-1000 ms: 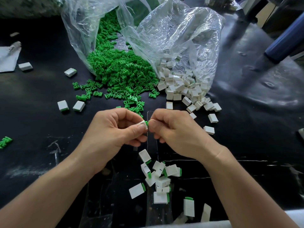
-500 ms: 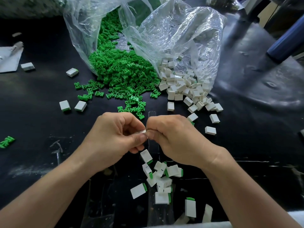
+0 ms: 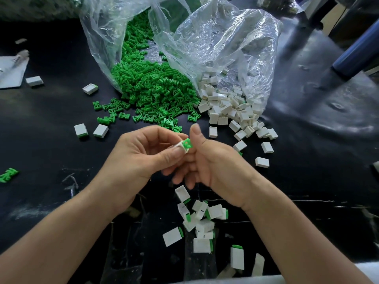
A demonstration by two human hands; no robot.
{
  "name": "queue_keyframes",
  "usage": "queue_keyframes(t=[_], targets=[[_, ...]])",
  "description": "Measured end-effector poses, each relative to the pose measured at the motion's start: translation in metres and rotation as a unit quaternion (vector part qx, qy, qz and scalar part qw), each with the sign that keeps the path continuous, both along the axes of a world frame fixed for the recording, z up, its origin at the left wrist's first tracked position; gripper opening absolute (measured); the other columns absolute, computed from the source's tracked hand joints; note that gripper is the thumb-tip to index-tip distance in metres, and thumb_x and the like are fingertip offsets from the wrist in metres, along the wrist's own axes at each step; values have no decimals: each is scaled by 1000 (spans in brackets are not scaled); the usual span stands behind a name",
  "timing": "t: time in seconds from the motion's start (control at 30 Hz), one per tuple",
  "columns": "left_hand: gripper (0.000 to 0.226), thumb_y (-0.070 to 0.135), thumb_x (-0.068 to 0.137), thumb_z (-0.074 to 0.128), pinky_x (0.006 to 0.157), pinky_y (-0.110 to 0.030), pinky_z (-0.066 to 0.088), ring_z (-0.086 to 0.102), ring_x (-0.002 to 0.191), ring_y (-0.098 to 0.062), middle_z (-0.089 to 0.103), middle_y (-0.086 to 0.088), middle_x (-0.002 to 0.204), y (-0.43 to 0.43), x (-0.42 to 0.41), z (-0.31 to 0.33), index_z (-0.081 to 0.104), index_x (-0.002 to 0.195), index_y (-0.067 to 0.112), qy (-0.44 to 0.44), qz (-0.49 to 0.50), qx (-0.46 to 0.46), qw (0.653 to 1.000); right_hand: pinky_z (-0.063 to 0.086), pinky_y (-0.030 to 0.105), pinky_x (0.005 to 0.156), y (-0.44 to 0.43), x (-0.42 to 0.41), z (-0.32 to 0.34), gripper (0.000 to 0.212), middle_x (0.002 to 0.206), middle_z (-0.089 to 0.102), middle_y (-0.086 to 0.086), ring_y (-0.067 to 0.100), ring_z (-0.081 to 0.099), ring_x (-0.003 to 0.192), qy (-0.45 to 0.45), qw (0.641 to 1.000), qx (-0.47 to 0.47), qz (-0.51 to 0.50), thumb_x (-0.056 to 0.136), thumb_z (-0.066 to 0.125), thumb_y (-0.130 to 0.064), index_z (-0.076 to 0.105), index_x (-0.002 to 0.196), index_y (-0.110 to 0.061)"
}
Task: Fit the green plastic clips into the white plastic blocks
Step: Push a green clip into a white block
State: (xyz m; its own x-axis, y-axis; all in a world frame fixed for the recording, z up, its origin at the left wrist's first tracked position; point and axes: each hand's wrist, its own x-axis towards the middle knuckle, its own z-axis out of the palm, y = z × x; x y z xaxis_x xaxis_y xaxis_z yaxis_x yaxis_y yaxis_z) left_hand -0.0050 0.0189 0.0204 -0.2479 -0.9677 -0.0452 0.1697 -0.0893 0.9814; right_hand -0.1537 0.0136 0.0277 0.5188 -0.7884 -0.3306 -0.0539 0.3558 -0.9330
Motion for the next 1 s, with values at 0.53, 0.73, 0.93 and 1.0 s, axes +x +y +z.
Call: queue_keyframes(t=[0.53,0.73,0.93,1.0], targets=[[29,19,64,68,57,-30,56,61,51,-26,64,-15,58,2,-1,2,69,84,-2,-8,-22,6,1000,34,20,48,6,7,-2,54,54,47,-7,8,40,48,9,1000,5,-28,74,38,-57,53,80,-6],[18,18,70,63,57,-26,54,66,55,-27,66,-25,67,2,1,3,75,81,10,18,-52,2,998,35,15,45,4,3,4,60,53,50,-7,6,42,47,58,998,-32,-2,74,32,-58,56,81,-4],[19,12,66,62,58,-24,54,67,57,-25,64,-30,72,1,0,4,74,79,4,45,-59,4,997,35,19,51,4,1,6,55,57,49,-8,6,42,51,105,993,-60,1,72,33,-61,55,77,-11],[17,9,67,61,57,-24,54,67,57,-25,61,-34,76,2,0,4,75,78,6,49,-48,4,998,36,19,50,5,2,5,53,57,51,-7,6,44,51,111,991,-68,-1,72,33,-61,55,74,-13]])
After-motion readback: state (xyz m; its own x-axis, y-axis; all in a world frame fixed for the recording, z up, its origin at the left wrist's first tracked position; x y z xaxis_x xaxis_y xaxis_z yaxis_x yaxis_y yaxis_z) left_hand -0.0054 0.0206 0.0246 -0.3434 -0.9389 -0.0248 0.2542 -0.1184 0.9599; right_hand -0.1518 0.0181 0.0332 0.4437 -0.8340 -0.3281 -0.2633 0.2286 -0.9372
